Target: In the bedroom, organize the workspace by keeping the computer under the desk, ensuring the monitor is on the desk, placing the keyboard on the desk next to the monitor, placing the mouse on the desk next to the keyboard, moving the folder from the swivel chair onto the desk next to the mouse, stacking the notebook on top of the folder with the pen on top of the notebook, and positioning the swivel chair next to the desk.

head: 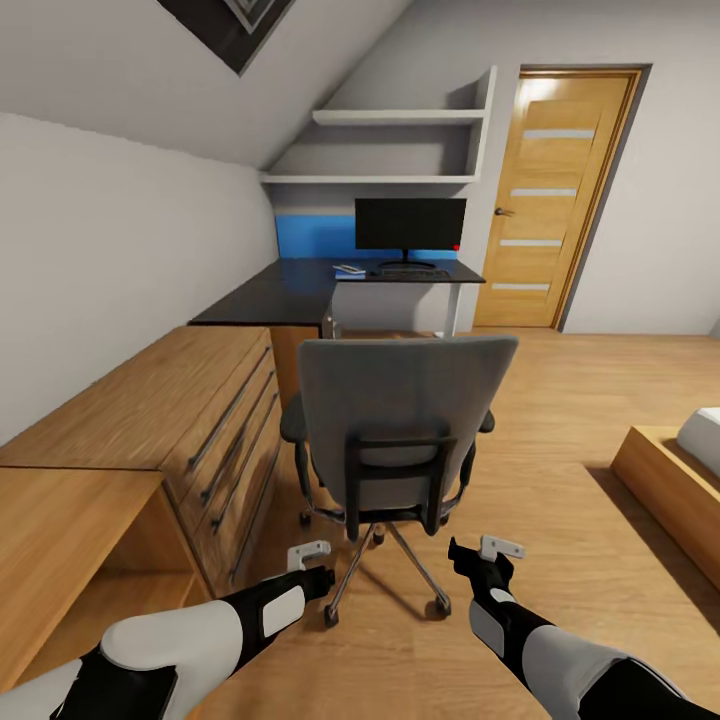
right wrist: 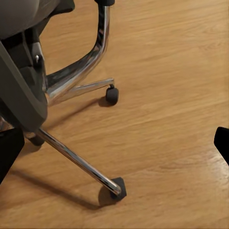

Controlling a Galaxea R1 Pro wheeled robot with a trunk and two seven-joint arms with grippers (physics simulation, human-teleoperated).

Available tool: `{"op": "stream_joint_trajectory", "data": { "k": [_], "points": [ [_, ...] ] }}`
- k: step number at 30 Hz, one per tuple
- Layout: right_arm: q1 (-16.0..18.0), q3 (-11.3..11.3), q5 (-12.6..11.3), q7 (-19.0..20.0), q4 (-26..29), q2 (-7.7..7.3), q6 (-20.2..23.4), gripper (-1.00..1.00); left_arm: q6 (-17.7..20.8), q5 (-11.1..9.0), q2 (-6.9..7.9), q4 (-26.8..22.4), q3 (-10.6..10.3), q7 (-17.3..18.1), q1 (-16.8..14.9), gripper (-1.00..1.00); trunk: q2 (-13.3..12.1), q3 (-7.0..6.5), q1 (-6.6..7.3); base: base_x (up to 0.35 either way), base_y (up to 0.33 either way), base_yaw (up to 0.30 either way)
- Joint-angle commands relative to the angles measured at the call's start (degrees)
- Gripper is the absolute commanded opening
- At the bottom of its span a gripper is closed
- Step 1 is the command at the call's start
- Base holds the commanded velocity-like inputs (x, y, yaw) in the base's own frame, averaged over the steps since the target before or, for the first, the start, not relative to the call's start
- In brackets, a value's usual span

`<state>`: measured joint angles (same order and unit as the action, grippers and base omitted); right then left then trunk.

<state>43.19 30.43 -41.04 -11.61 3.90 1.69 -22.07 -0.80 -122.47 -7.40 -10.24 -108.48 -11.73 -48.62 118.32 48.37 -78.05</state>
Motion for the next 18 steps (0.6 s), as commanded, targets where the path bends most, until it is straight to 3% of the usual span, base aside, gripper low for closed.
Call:
{"op": "stream_joint_trajectory", "data": {
  "k": [1,11,16,18],
  "points": [
    [0.0,0.5,-0.3,-0.3,0.0,0.00,-0.1,1.00,-0.1,-0.2,0.01,-0.1,-0.3,-0.3,-0.1,1.00,0.4,0.24,-0.22,0.000,0.000,0.000],
    [0.1,0.8,0.2,-0.3,0.1,-0.68,-1.5,1.00,0.7,-0.2,-0.11,0.9,0.1,-0.4,-0.1,1.00,4.5,2.03,-2.41,0.000,0.000,0.000],
    [0.1,0.8,0.3,-0.3,1.1,-3.26,0.0,1.00,4.0,-0.1,-1.38,5.7,0.1,-0.4,-0.2,1.00,6.5,2.93,-3.51,0.000,0.000,0.000],
    [0.3,0.8,0.3,-0.2,2.2,-4.60,2.7,1.00,6.2,-0.1,-1.75,7.0,0.1,-0.3,-1.2,1.00,7.3,3.29,-3.95,0.000,0.000,0.000]
  ]
}}
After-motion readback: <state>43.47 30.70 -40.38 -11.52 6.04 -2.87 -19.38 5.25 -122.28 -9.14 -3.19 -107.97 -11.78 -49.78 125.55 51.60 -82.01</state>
